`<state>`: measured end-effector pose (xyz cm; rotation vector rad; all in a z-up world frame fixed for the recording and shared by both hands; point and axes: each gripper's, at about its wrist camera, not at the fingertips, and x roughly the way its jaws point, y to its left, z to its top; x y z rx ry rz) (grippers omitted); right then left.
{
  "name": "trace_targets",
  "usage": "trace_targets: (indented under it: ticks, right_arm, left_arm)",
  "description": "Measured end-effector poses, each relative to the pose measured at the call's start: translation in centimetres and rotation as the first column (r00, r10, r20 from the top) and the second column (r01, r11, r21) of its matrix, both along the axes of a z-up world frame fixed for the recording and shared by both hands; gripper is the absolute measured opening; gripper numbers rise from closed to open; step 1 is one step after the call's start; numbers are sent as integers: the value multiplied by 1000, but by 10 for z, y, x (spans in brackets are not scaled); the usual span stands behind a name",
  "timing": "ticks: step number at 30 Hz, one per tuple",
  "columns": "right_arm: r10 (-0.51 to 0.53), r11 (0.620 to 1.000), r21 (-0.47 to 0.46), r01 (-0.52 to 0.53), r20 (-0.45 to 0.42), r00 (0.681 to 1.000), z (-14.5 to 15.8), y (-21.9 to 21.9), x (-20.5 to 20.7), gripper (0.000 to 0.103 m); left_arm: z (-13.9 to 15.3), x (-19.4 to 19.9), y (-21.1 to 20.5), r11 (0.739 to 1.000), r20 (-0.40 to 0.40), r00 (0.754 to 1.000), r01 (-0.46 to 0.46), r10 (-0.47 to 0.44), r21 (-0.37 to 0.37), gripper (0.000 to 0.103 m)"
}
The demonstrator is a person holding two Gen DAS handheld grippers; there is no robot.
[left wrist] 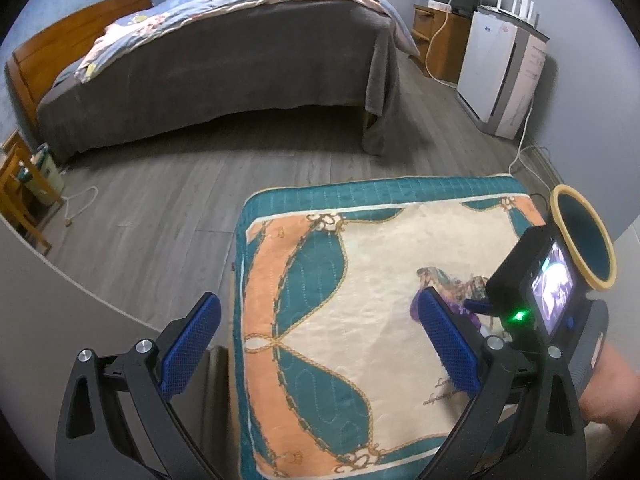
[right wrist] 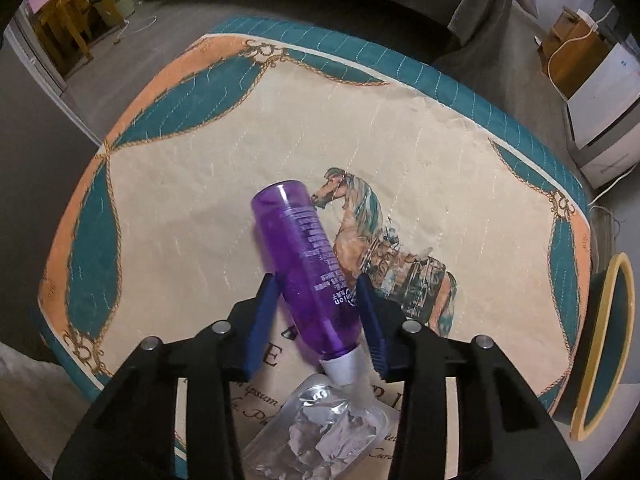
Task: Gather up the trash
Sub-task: 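Grasp the purple spray bottle with the right tool while the left tool grasps the foil blister pack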
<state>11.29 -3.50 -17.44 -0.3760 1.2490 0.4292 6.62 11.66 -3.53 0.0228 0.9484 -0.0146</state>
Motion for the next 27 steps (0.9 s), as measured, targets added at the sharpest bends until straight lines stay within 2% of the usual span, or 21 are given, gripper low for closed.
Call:
trace_targets:
  ticks: [4,7,10,15,17,19,21,24,27]
  right_arm:
    - [-44,999,8,44,12,999,11,-15,6,34]
    - [-106,993,51,104,40,994,32,-37,10,34]
    - [-164,984,82,159,68,984,54,-60,10,33]
    - [-232,971,85,223,106,967,96,-98,7,32]
    - [-230,972,82,221,130,964,116,-112,5,32]
    - [-224,974,52,219,138,965,123,-123,3,32]
    - [-227,974,40,224,131,965,122,-135,0,32]
    - [-273,962,48,270,67,960,102,-153,-4,32]
    - [-290,957,16,289,33,957,86,-160,-3,32]
  left_arm:
    - [-2,-1,-6,1000,-4,1000,18,-18,20,98]
    - [-3,0,-13,999,-7,1000,31,-30,37,98]
    - [-4,-1,-24,999,-12,999,49,-49,24,98]
    - [-12,-8,-60,995,-30,994,102,-101,11,98]
    - [-15,-12,-72,993,-35,992,119,-118,9,98]
    - [-22,-18,-90,990,-46,989,144,-143,1,98]
    - [-34,-23,-106,988,-67,986,154,-154,-11,97]
    - [-67,-31,-135,982,-155,970,178,-187,-66,97]
    - [-90,-39,-161,972,-203,950,231,-237,-53,98]
